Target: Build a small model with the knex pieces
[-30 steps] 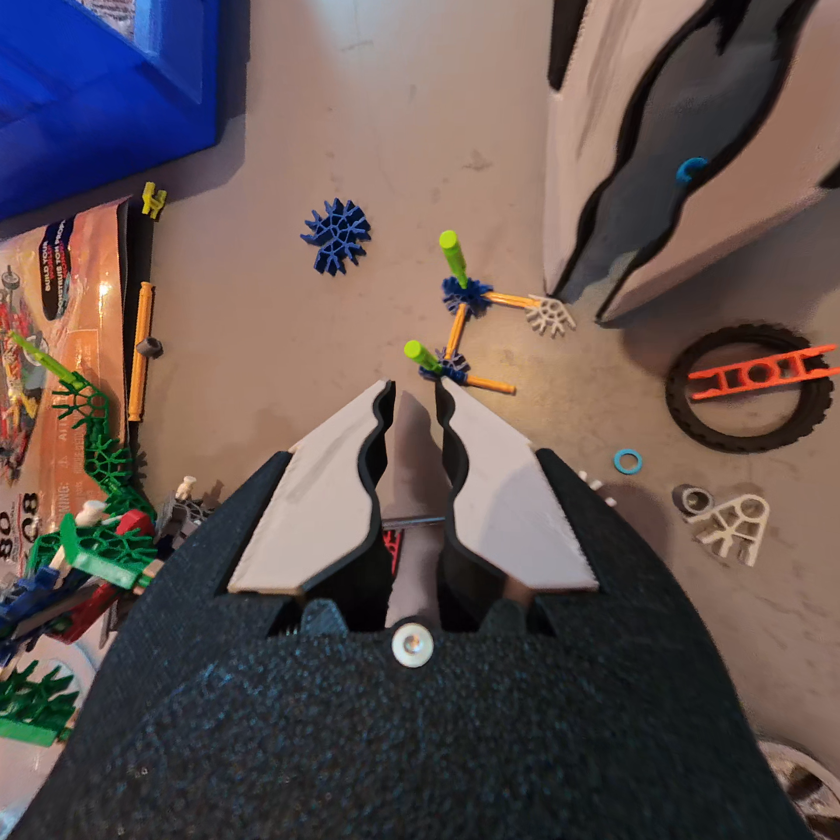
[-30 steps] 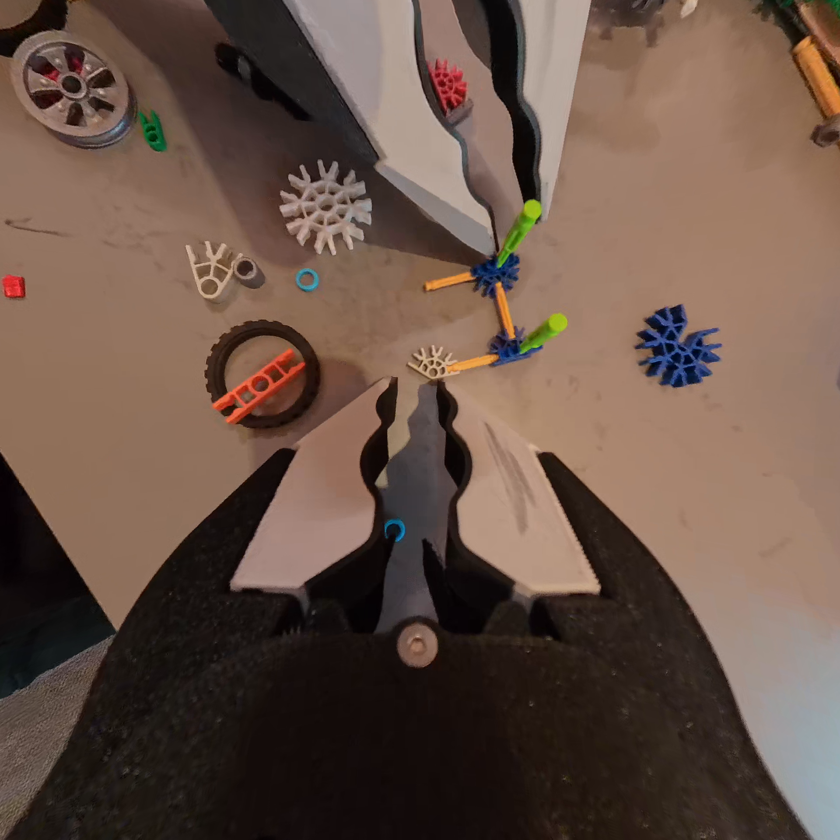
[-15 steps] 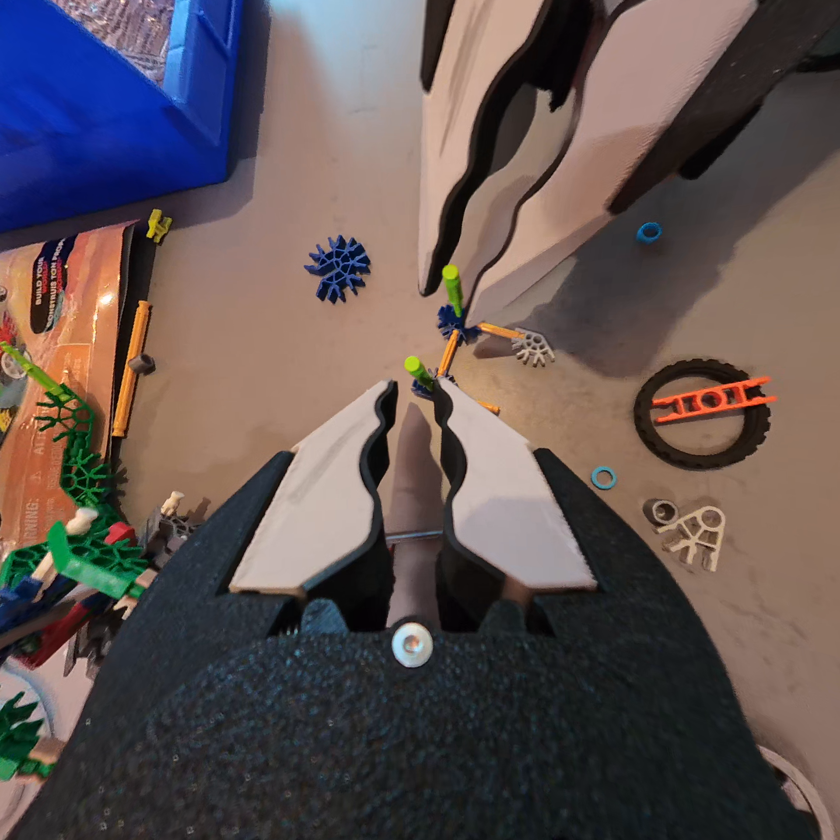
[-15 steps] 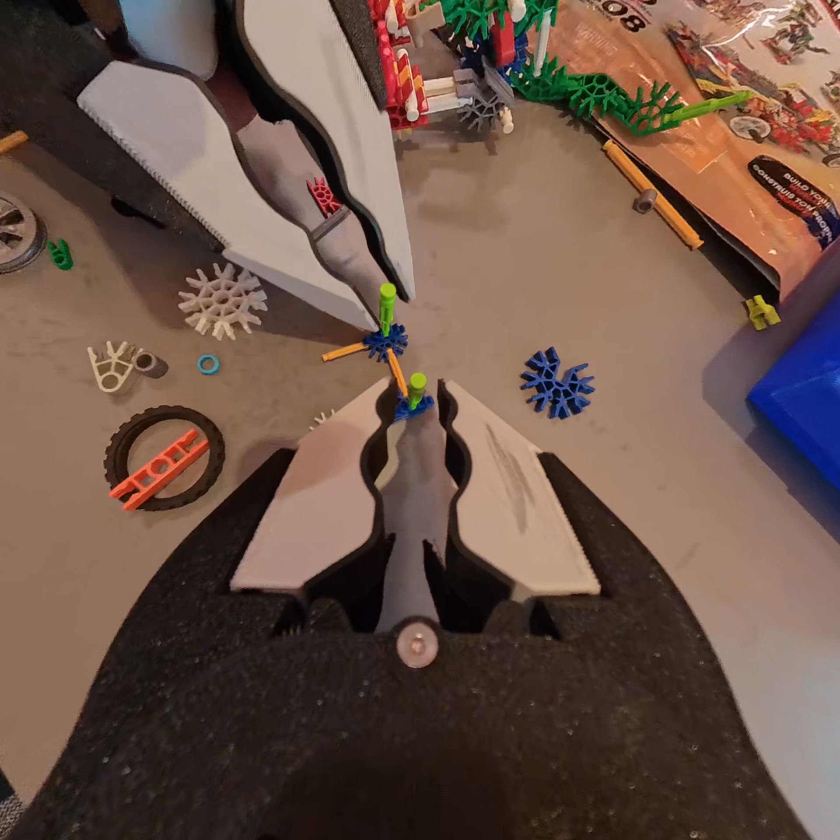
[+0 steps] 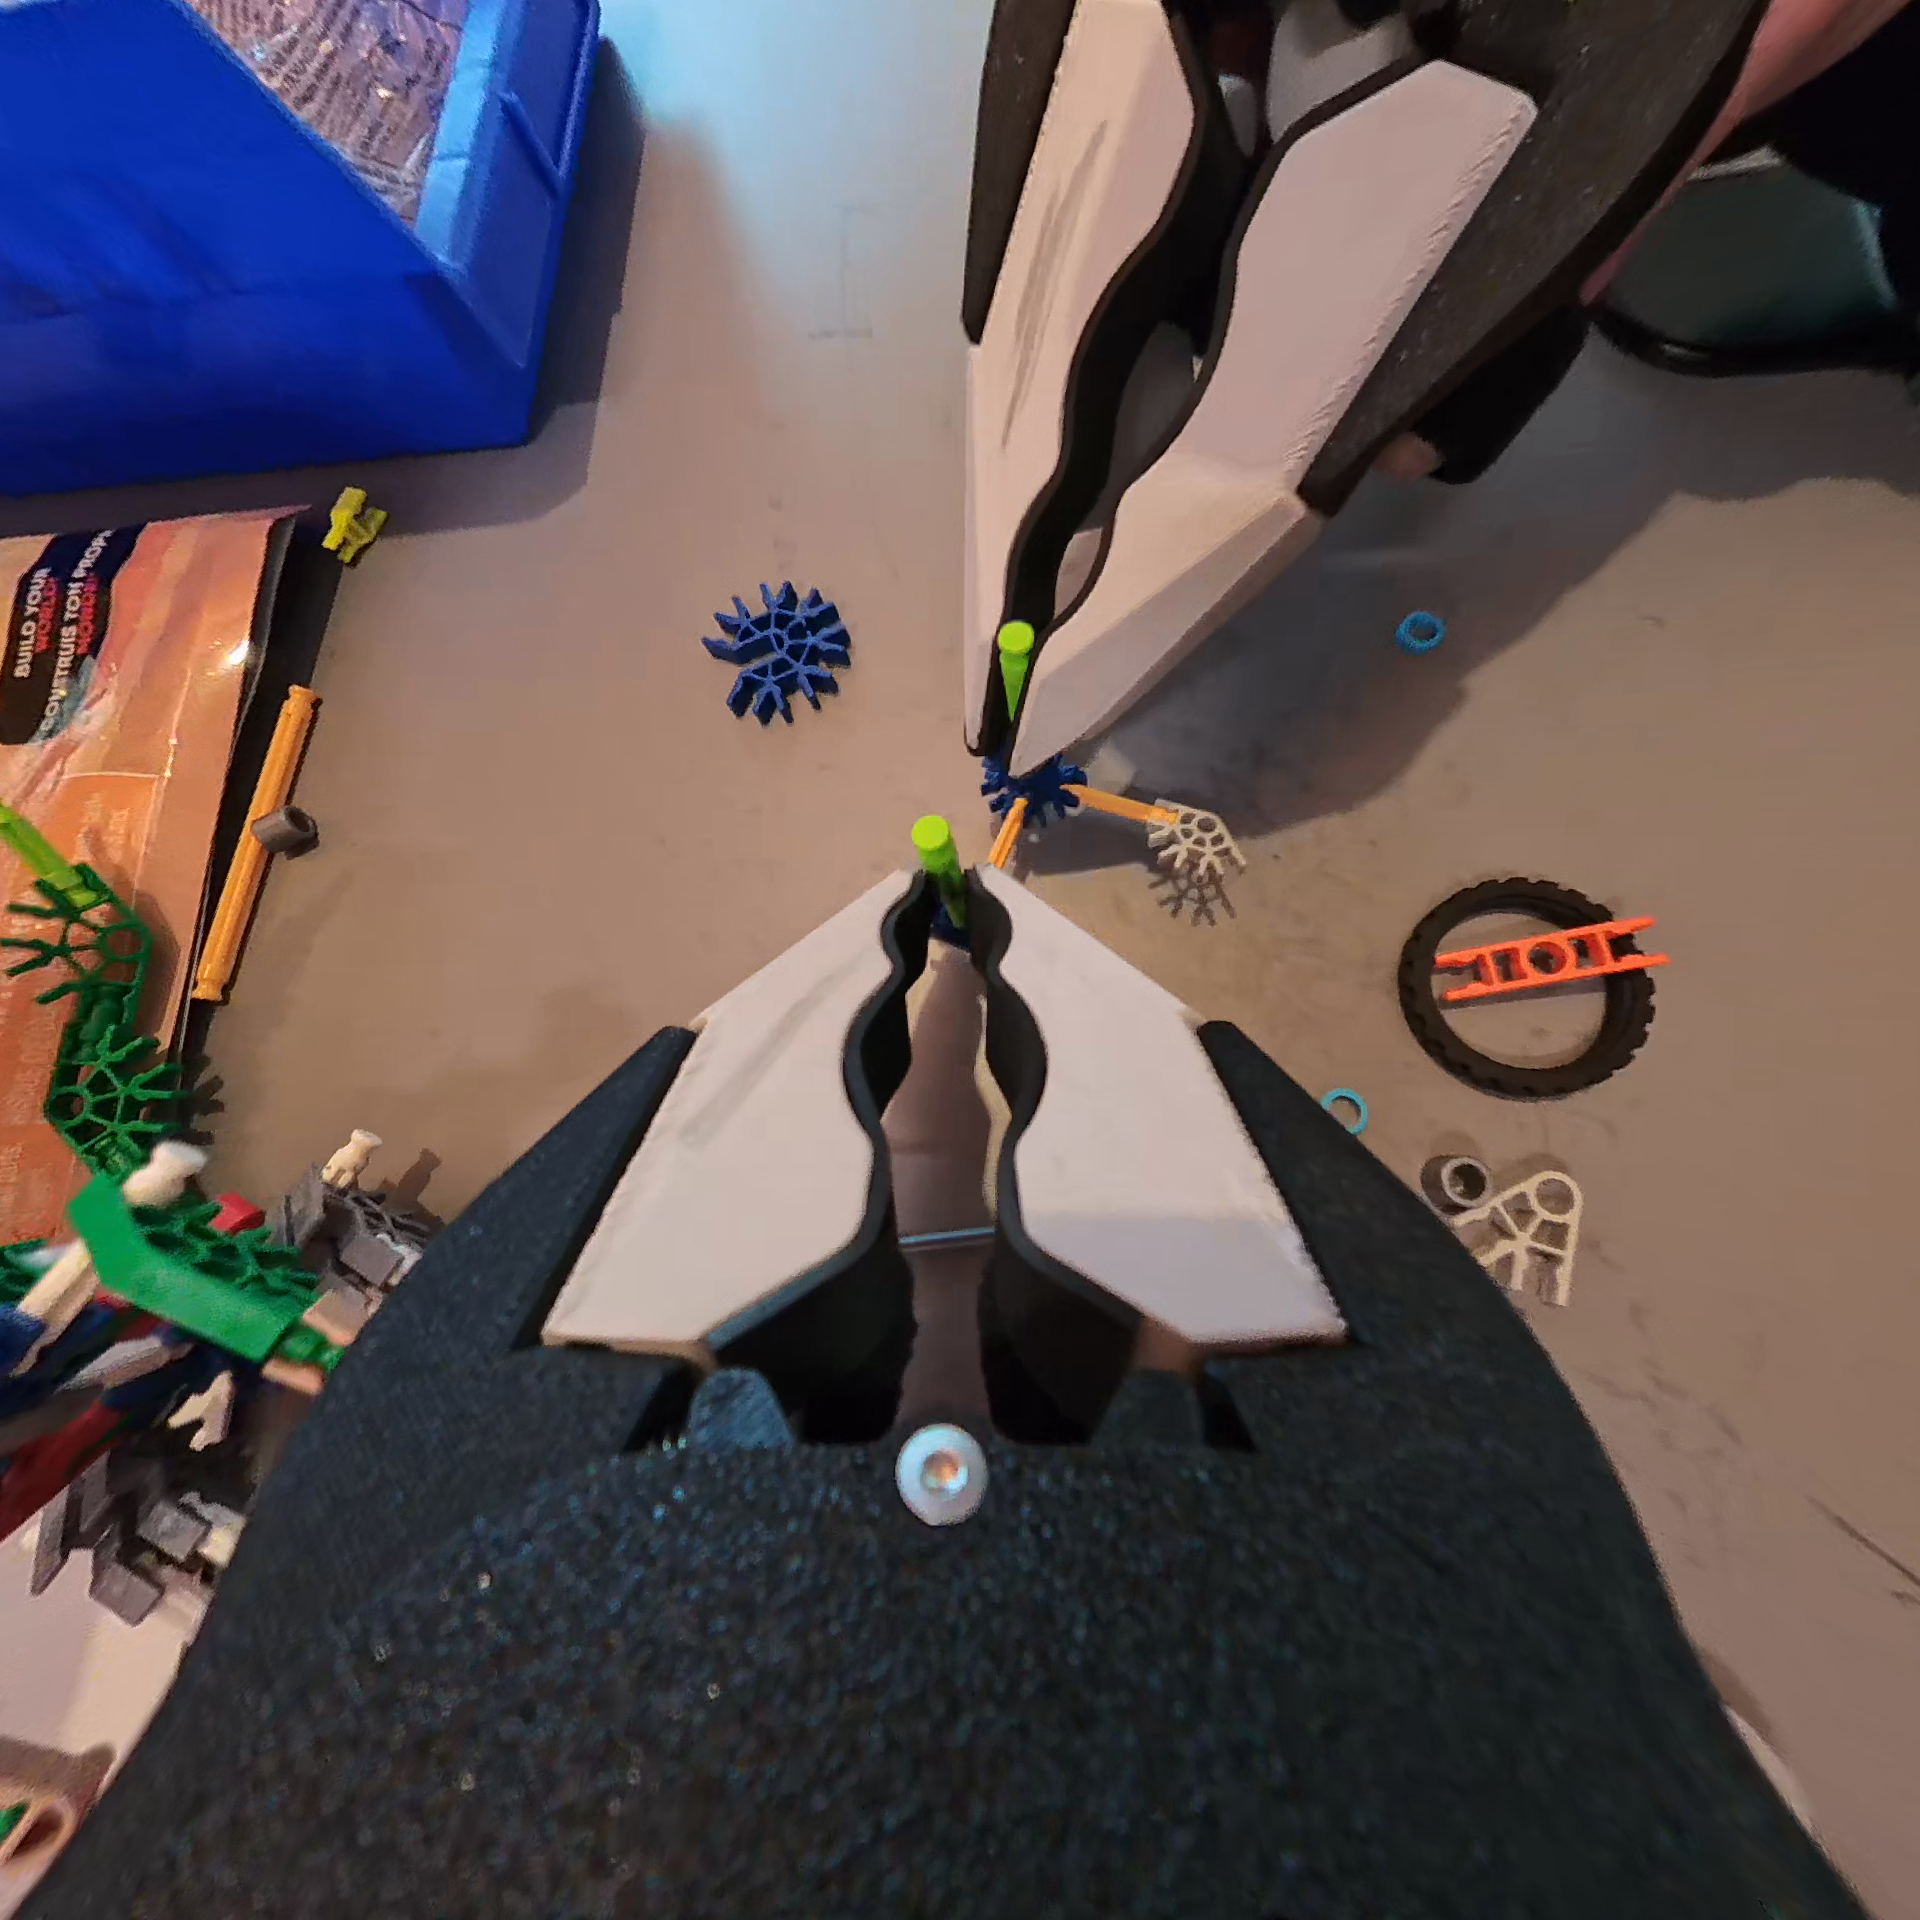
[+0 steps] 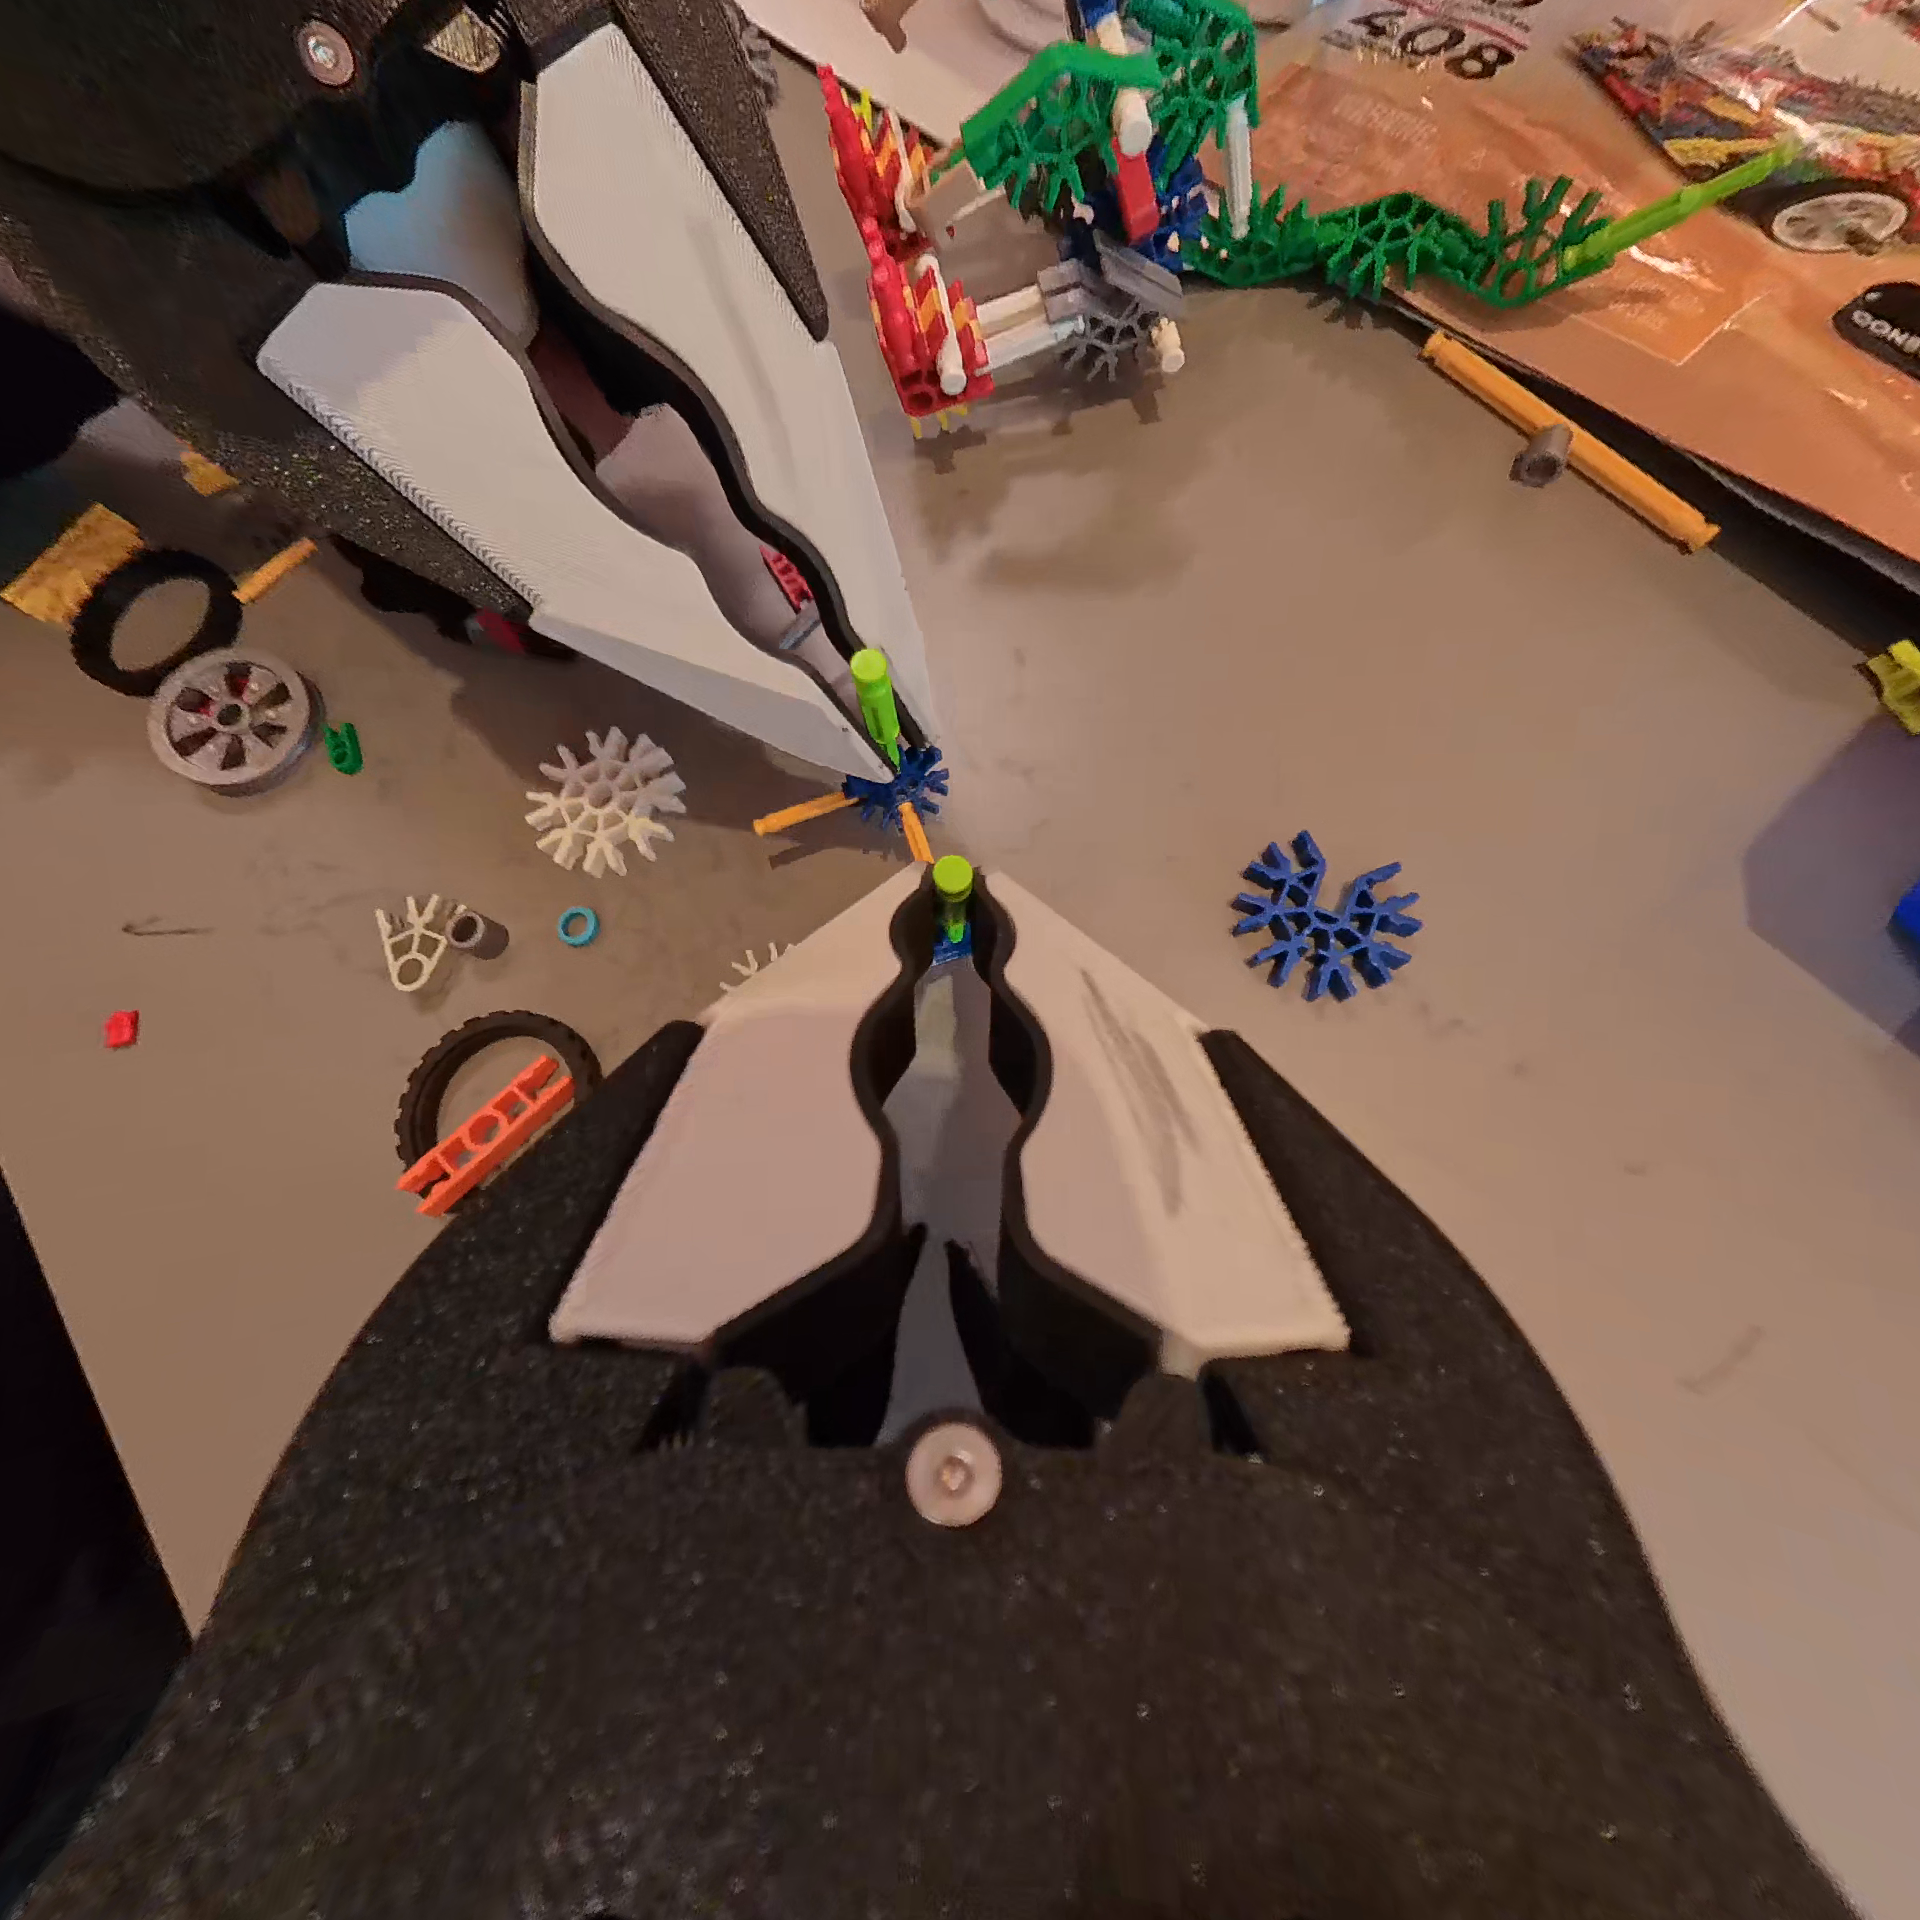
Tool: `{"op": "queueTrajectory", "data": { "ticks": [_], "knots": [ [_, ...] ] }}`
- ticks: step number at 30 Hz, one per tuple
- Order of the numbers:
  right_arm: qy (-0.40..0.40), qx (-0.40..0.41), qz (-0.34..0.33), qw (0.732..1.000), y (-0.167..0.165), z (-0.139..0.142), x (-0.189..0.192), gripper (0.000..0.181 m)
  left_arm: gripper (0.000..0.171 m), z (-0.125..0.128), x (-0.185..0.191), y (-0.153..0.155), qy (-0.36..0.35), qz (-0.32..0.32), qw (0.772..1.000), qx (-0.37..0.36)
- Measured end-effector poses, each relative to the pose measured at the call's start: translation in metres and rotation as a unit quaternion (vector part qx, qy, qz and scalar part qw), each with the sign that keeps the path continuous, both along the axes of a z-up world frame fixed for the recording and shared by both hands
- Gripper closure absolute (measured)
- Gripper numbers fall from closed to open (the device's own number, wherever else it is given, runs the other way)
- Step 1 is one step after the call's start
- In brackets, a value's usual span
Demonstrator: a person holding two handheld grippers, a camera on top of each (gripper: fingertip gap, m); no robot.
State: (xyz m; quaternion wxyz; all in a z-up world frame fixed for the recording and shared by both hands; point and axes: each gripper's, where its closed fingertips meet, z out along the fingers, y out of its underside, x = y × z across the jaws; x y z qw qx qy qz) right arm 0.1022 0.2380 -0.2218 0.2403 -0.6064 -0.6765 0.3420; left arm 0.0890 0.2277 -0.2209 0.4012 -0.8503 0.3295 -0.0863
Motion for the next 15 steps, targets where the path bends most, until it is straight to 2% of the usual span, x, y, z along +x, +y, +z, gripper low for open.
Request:
{"op": "queueTrajectory", "data": {
  "ticks": [7, 15],
  "knots": [
    [0.017, -0.009, -0.002, 1.0, 0.001, 0.016, -0.006, 0.177, 0.163, 0.02, -0.018, -0.006, -0.01, 0.018, 1.0, 0.021],
    [-0.031, -0.022, -0.003, 0.999, 0.004, -0.002, -0.005, 0.177, 0.162, 0.02, -0.034, -0.011, 0.0, 0.03, 0.999, 0.016]
  ]
}}
